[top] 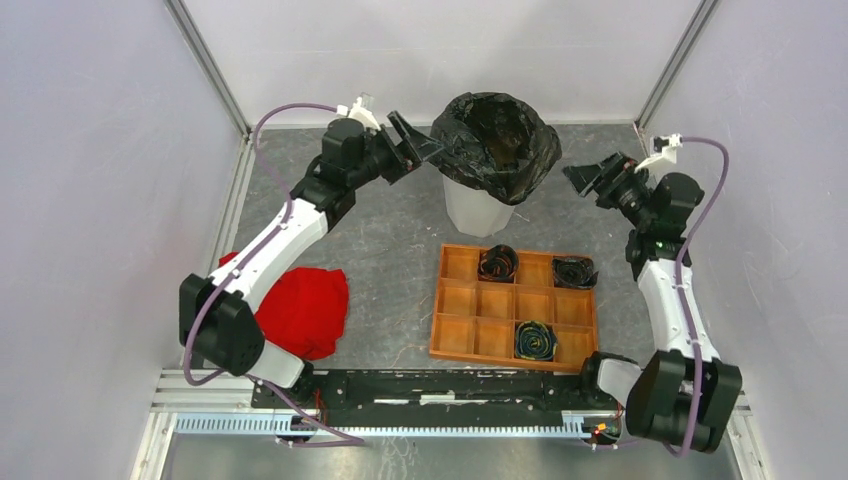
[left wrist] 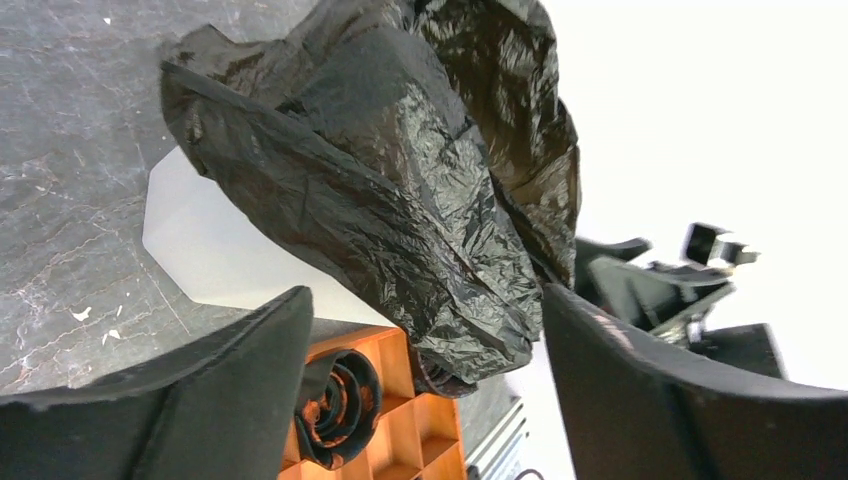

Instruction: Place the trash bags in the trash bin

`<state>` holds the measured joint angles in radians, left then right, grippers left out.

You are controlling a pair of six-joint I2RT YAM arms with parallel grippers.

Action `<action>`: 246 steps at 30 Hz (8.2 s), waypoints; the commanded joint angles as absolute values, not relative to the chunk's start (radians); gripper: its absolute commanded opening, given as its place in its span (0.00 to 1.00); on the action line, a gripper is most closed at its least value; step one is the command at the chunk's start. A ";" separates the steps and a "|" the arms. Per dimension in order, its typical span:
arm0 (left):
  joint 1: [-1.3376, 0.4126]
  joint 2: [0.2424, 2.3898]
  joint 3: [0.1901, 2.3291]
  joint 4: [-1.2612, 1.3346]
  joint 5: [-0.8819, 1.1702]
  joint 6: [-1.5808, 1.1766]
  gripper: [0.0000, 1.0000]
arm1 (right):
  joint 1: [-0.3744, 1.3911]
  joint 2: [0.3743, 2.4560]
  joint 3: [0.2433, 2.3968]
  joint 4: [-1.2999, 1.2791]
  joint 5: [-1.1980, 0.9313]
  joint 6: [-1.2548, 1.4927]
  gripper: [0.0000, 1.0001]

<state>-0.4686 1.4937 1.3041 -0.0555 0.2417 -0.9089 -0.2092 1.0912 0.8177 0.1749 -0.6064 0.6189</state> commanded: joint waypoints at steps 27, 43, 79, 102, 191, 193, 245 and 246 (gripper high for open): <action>-0.298 1.716 1.201 0.389 0.502 -1.354 0.54 | -0.188 1.369 0.679 0.923 -0.856 1.009 0.79; -0.325 1.721 1.174 0.398 0.533 -1.295 0.02 | -0.143 1.416 0.690 0.850 -0.807 0.914 0.80; -0.365 1.799 1.217 0.150 0.380 -0.897 0.02 | -0.096 1.534 0.771 0.589 -0.737 0.625 0.03; -0.383 1.846 1.332 -0.175 0.156 -0.712 0.02 | -0.063 1.525 0.899 0.182 -0.513 0.332 0.25; -0.414 1.626 1.323 -0.302 0.129 -0.673 0.75 | -0.052 1.602 1.192 -0.037 -0.181 0.193 0.86; -0.415 1.625 1.323 -0.300 0.135 -0.676 0.75 | -0.053 1.661 1.180 -0.010 -0.296 0.209 0.85; -0.400 1.576 1.260 -0.211 0.229 -0.734 0.82 | 0.426 1.991 2.047 -0.860 -0.082 -0.431 0.02; -0.399 1.571 1.258 -0.210 0.225 -0.733 0.82 | 0.426 1.984 2.021 -0.850 -0.080 -0.425 0.02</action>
